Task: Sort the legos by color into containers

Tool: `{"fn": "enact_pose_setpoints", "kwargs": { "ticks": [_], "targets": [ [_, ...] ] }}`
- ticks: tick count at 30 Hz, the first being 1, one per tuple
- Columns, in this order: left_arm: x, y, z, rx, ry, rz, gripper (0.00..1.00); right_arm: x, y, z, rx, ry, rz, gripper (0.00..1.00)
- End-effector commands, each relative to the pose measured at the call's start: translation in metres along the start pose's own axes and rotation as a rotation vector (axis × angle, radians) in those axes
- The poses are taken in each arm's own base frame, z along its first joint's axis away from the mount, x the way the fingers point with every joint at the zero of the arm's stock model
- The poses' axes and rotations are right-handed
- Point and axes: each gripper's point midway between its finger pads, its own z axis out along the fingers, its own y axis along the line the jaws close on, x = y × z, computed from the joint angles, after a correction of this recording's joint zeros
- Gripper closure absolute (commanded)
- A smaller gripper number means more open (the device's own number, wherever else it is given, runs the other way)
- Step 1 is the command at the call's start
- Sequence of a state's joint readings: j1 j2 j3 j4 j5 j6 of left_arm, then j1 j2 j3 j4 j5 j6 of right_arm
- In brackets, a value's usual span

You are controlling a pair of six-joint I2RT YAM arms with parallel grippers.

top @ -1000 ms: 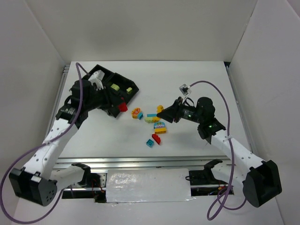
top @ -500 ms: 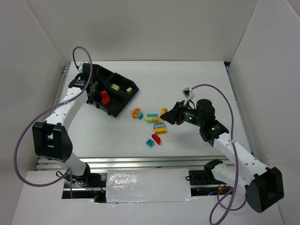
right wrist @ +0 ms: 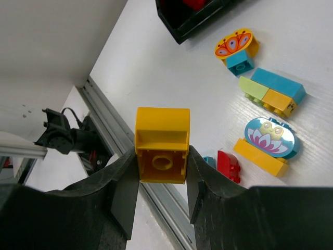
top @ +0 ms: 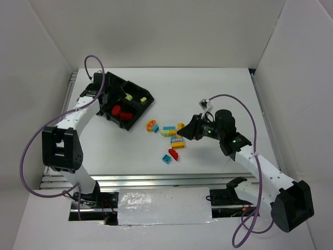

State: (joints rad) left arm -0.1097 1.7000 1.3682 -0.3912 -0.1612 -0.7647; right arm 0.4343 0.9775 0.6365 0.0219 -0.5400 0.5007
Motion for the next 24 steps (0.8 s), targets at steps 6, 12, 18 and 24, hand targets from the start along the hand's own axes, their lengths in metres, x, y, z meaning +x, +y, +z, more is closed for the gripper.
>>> {"fn": "enact_pose_setpoints", "kwargs": {
  "ticks": [6, 12, 18, 24],
  "targets": [
    [0.026, -0.112, -0.153, 0.849, 0.016, 0.173, 0.00, -0.010, 0.059, -0.002, -0.314, 0.039, -0.064, 1.00],
    [0.098, -0.145, -0.281, 1.368, 0.086, 0.414, 0.00, -0.007, 0.094, -0.016, -0.505, 0.084, -0.116, 1.00],
    [0.161, -0.155, -0.337, 1.562, 0.190, 0.522, 0.02, -0.005, 0.120, -0.033, -0.632, 0.077, -0.143, 1.00],
    [0.200, -0.159, -0.351, 1.617, 0.255, 0.592, 0.11, -0.003, 0.137, -0.049, -0.704, 0.059, -0.194, 1.00]
  ]
}}
